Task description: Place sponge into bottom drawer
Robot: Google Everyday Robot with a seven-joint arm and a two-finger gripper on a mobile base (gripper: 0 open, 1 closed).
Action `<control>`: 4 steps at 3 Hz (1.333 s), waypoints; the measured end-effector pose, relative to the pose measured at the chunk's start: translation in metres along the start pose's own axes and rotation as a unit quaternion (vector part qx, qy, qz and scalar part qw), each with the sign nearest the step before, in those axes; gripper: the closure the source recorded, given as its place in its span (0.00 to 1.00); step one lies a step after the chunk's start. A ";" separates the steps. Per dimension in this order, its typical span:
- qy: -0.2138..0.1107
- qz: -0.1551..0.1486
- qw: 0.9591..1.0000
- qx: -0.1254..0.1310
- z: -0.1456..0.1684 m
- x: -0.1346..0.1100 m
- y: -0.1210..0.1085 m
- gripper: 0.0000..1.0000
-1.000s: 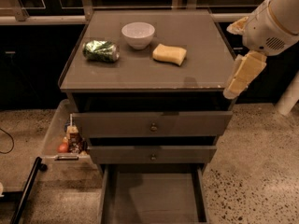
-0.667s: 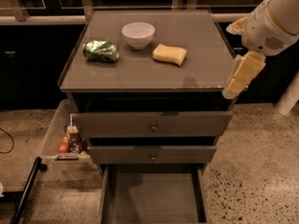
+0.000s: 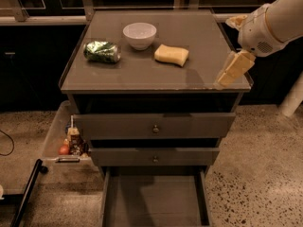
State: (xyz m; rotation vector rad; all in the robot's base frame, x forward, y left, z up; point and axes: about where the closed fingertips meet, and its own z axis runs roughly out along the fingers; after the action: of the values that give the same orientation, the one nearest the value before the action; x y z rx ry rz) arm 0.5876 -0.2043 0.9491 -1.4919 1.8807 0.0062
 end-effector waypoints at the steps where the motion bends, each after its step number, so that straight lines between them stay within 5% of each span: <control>1: -0.062 0.014 0.998 0.025 0.021 0.001 -0.028 0.00; 2: -0.098 0.040 0.994 0.019 0.052 0.009 -0.045 0.00; 3: -0.098 0.040 0.994 0.019 0.052 0.009 -0.046 0.00; 4: -0.129 0.060 0.989 0.036 0.061 0.004 -0.054 0.00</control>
Offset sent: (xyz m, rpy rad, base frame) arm 0.0981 -0.0031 -0.0381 0.3068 -0.0676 -0.0072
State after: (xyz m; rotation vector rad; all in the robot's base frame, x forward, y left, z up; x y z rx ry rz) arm 0.6657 -0.1997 0.9241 -1.2622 1.7389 0.1783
